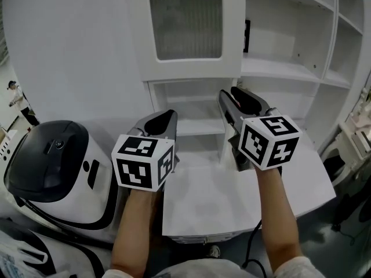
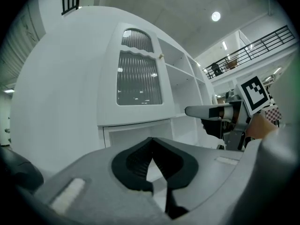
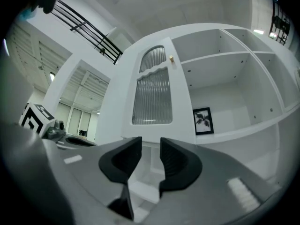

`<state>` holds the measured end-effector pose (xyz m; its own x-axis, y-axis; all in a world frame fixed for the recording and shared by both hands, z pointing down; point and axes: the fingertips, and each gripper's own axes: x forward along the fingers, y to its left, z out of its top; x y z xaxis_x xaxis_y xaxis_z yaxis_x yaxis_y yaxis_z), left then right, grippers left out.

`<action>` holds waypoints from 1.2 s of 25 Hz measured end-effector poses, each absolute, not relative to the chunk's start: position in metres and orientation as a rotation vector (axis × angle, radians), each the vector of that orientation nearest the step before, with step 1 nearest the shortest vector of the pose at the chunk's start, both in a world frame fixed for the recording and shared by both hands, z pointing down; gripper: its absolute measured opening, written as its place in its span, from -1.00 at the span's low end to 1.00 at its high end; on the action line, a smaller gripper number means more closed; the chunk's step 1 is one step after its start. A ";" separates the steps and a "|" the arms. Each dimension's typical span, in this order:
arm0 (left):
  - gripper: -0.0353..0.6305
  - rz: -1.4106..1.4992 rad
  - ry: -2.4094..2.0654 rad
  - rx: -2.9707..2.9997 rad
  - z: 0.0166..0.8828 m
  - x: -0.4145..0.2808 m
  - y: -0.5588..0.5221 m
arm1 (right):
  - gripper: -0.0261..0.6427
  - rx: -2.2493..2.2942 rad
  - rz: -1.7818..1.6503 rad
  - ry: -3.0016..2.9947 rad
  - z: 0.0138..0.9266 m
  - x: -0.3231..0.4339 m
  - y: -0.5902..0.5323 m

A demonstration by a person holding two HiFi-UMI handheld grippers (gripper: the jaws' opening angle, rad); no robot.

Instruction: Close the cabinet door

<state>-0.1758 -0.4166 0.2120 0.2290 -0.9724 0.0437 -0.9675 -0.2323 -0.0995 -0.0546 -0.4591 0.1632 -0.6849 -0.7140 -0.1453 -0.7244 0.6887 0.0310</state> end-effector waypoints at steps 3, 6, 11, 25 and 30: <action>-0.90 -0.135 1.906 -2.432 0.213 -0.183 -0.404 | -0.60 -1.194 0.132 2.783 0.169 -0.062 -0.443; -0.90 -0.125 1.909 -2.432 0.214 -0.191 -0.391 | -0.67 -1.200 0.132 2.787 0.175 -0.066 -0.427; -0.90 -0.091 1.916 -2.436 0.216 -0.201 -0.374 | -0.88 -1.211 0.112 2.803 0.187 -0.070 -0.408; -0.90 -0.068 1.883 -2.467 0.216 -0.203 -0.351 | -0.91 -1.212 0.096 2.819 0.195 -0.076 -0.382; -0.90 -0.063 1.878 -2.468 0.215 -0.204 -0.349 | -0.91 -1.205 0.101 2.824 0.194 -0.079 -0.380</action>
